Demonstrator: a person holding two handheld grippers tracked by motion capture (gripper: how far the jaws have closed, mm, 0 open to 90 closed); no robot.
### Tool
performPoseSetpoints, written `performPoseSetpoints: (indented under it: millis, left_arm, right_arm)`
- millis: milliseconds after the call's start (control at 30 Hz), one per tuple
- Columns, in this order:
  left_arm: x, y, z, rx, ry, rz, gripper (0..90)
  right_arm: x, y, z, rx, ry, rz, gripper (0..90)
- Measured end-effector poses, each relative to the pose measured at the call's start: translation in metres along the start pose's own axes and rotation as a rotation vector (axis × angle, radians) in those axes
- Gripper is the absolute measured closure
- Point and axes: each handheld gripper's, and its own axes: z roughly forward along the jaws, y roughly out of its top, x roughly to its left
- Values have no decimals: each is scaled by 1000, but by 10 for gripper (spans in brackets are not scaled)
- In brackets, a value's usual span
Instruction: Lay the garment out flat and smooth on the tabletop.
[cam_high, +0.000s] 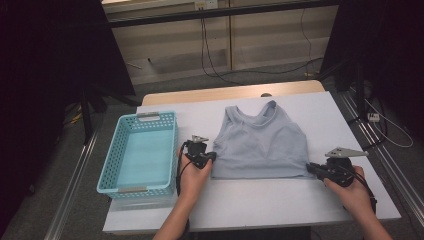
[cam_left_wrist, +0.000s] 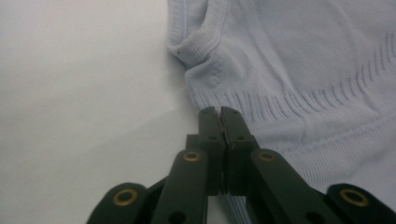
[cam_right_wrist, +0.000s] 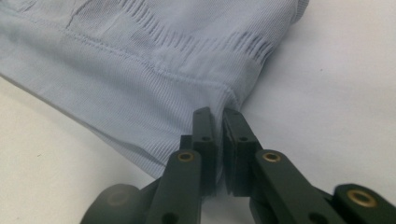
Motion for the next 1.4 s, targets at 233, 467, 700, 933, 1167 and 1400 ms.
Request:
performPoseSetpoints:
  millis: [233, 467, 700, 933, 1167, 1400]
  left_arm:
    - [-2, -3, -13, -17, -22, -37, 659]
    - [-6, -12, -20, 10, -26, -33, 537]
    - [-10, -19, -18, 42, -12, -42, 564]
    - [-10, -21, -18, 51, -47, -20, 711]
    - [-12, -20, -21, 73, -62, -22, 858]
    - [-12, -20, -31, 80, -82, -46, 865]
  right_arm:
    - [-4, 4, -2, -40, -34, 4, 690]
    - [-6, 8, -3, -60, -53, 29, 607]
    - [-5, 7, 0, -47, -55, 33, 597]
    - [-6, 8, 3, -31, -47, 41, 614]
    - [-3, 8, 11, -11, -15, 40, 690]
    - [-2, 13, 10, -20, 33, 48, 849]
